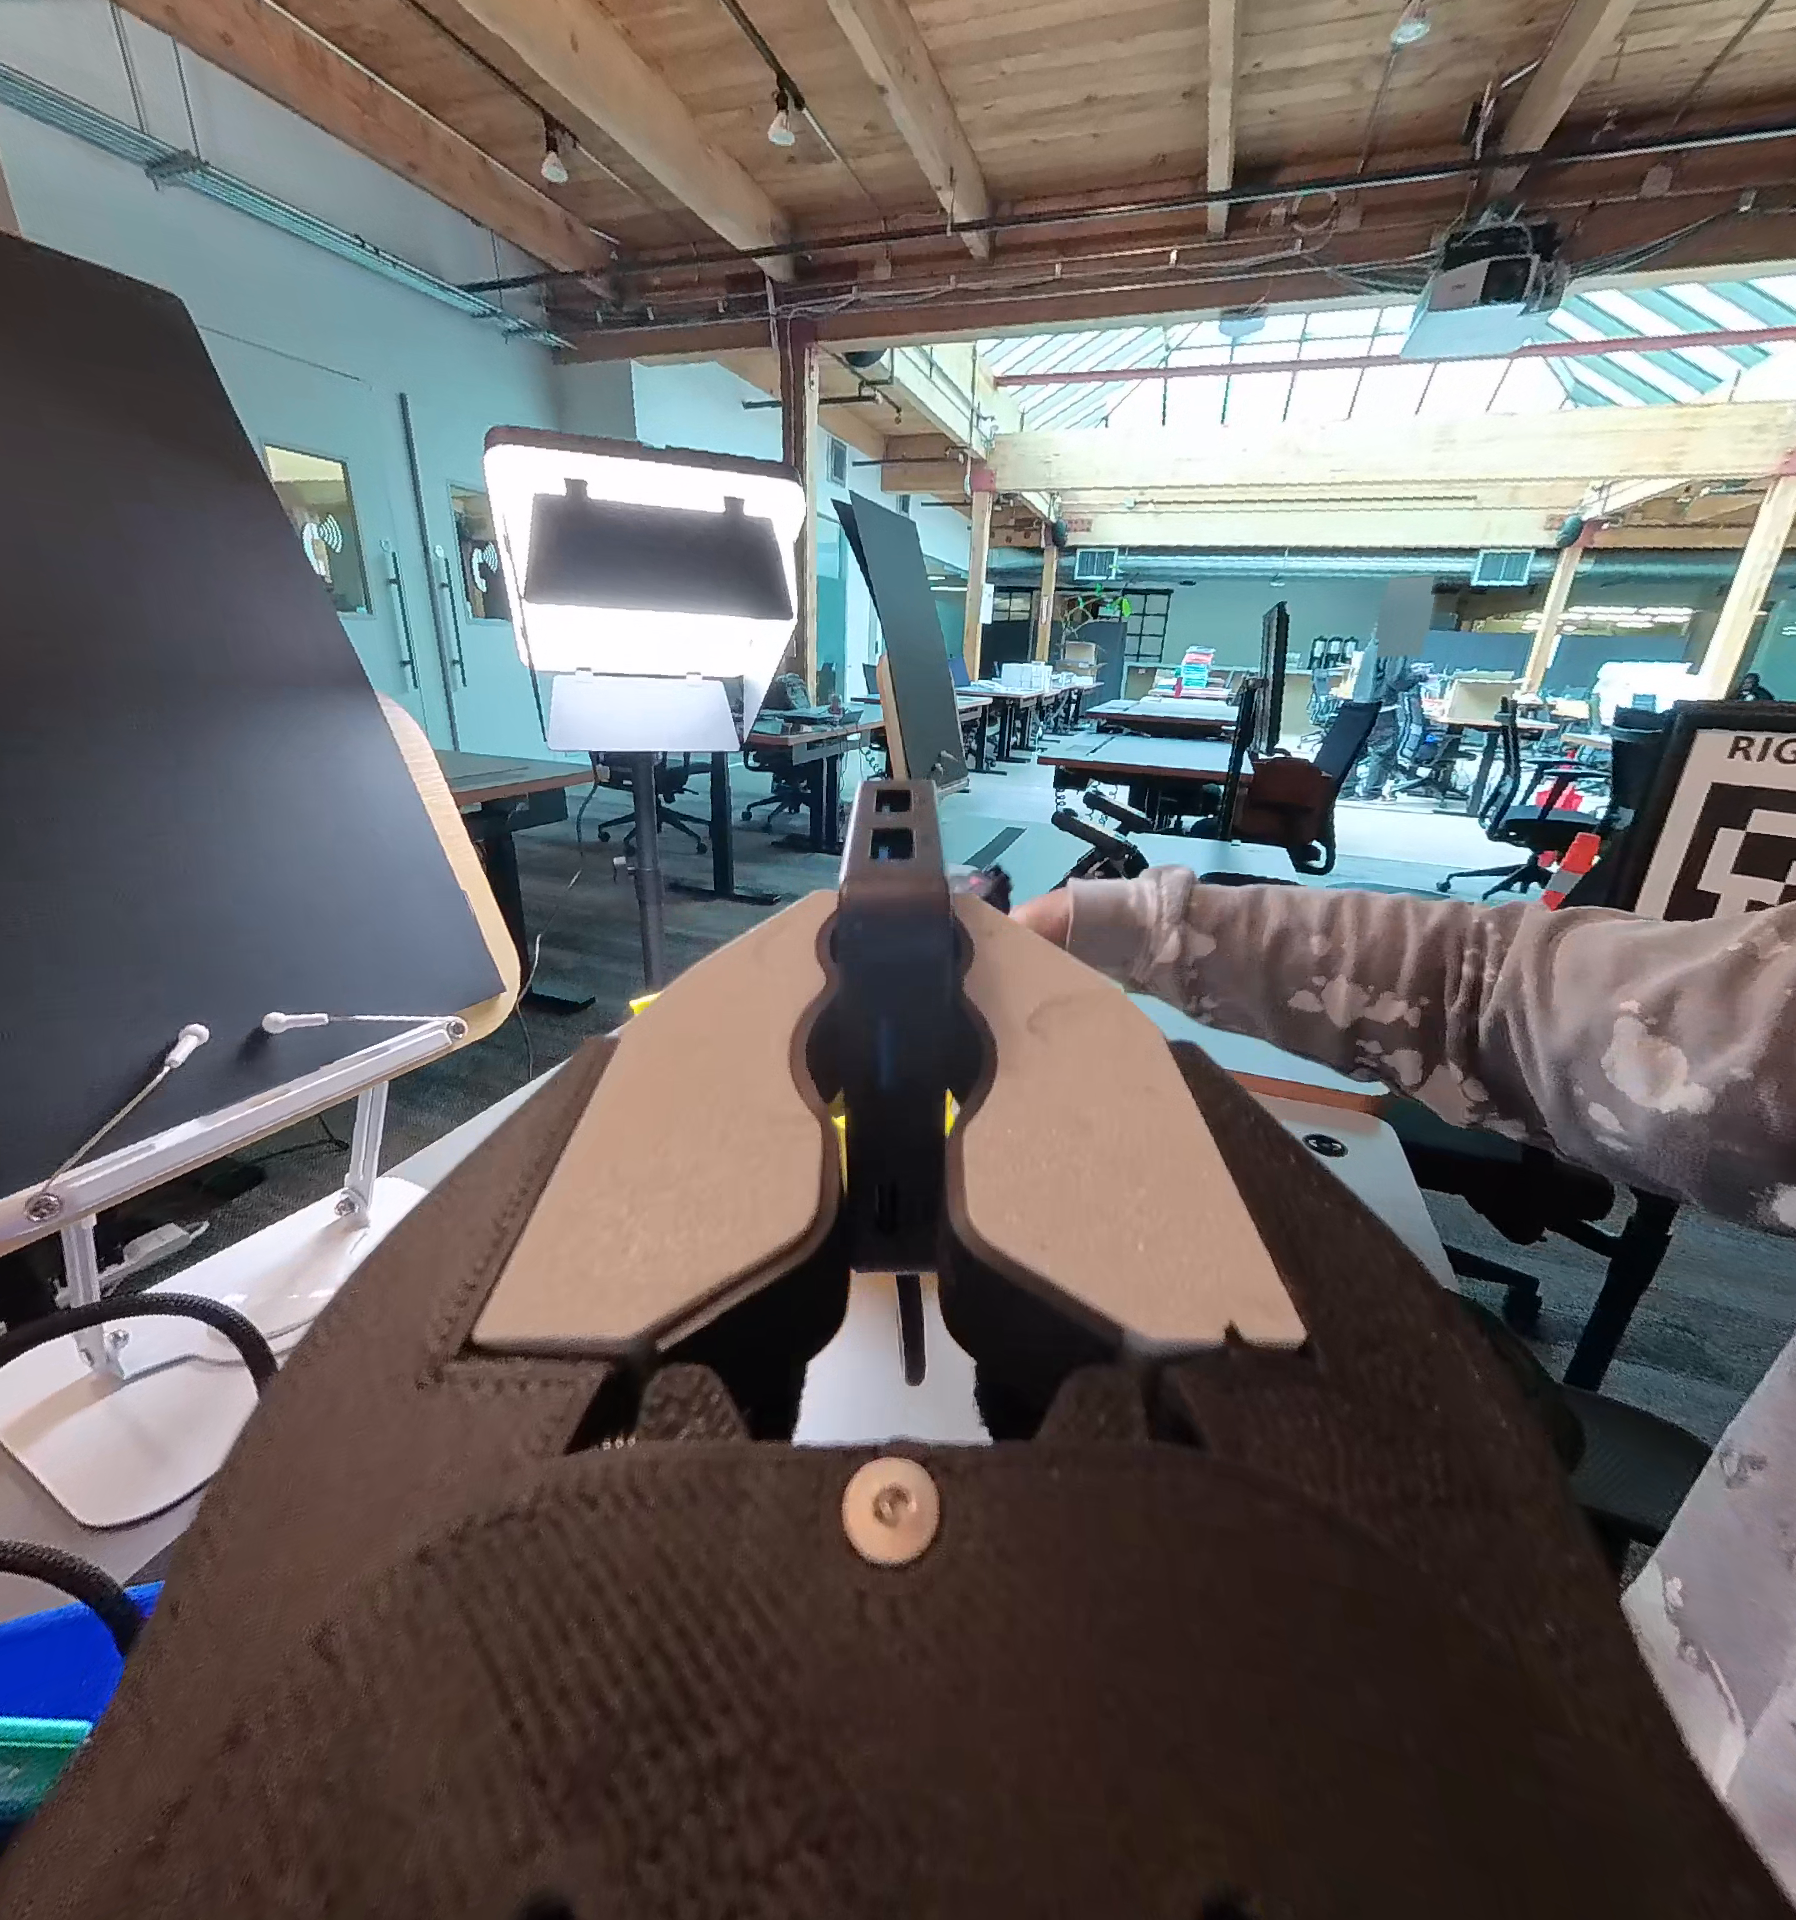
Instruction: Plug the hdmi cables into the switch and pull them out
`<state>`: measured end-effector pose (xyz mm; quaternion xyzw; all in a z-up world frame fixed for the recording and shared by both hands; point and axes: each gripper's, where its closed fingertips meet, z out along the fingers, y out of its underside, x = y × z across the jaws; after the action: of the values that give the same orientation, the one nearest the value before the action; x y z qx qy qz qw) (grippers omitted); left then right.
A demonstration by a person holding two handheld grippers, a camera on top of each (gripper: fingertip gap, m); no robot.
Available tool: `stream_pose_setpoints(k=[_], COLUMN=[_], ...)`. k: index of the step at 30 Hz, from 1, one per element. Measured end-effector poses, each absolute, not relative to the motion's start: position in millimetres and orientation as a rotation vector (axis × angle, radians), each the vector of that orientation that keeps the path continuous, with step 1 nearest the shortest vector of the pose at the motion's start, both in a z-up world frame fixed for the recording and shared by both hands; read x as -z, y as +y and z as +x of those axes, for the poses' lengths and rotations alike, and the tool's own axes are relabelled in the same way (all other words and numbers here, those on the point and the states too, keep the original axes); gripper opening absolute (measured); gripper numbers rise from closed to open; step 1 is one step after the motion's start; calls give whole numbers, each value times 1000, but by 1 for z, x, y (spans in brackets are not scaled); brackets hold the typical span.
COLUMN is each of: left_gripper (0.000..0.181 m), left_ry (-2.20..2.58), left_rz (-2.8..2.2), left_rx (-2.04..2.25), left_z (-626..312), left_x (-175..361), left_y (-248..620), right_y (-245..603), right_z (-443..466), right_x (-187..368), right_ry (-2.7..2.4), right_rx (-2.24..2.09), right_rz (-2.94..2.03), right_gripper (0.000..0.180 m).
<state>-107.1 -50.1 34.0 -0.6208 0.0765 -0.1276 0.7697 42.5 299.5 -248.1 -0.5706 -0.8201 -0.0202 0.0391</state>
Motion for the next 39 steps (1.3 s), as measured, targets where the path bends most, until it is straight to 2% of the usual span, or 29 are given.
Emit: stream_pose_setpoints(k=[4, 10, 14, 19, 22, 27, 30, 39], left_gripper=[14, 15, 15, 15, 14, 15, 27, 33], left_ry=[167, 229, 363, 499, 573, 573, 483, 212], left_rz=[-1372, -1460, -1549, -1633, -1664, -1638, -1596, -1614], left_rx=[300, 391, 457, 429, 396, 408, 377, 254], left_z=[-107, -92, -64, -36, -25, -22, -39, -106], left_x=[-27, -1, 27, 51, 59, 53, 41, 29], left_y=[-42, -18, 1, 17, 19, 15, 12, -7], right_y=[269, 134, 60, 14, 4, 6, 30, 210], right_z=[23, -22, -32, -38, -39, -31, -26, -41], right_x=[202, 92, 56, 39, 46, 43, 29, -8], right_ry=[-2361, -2123, -2123, -2175, -2247, -2302, -2292, -2028], right_rx=[-342, -1124, -1307, -1416, -1390, -1321, -1246, -590], right_rz=[-1604, -1028, -785, -683, -666, -643, -682, -973], right_gripper=[37, 36, 34, 31, 14, 13, 13, 14])
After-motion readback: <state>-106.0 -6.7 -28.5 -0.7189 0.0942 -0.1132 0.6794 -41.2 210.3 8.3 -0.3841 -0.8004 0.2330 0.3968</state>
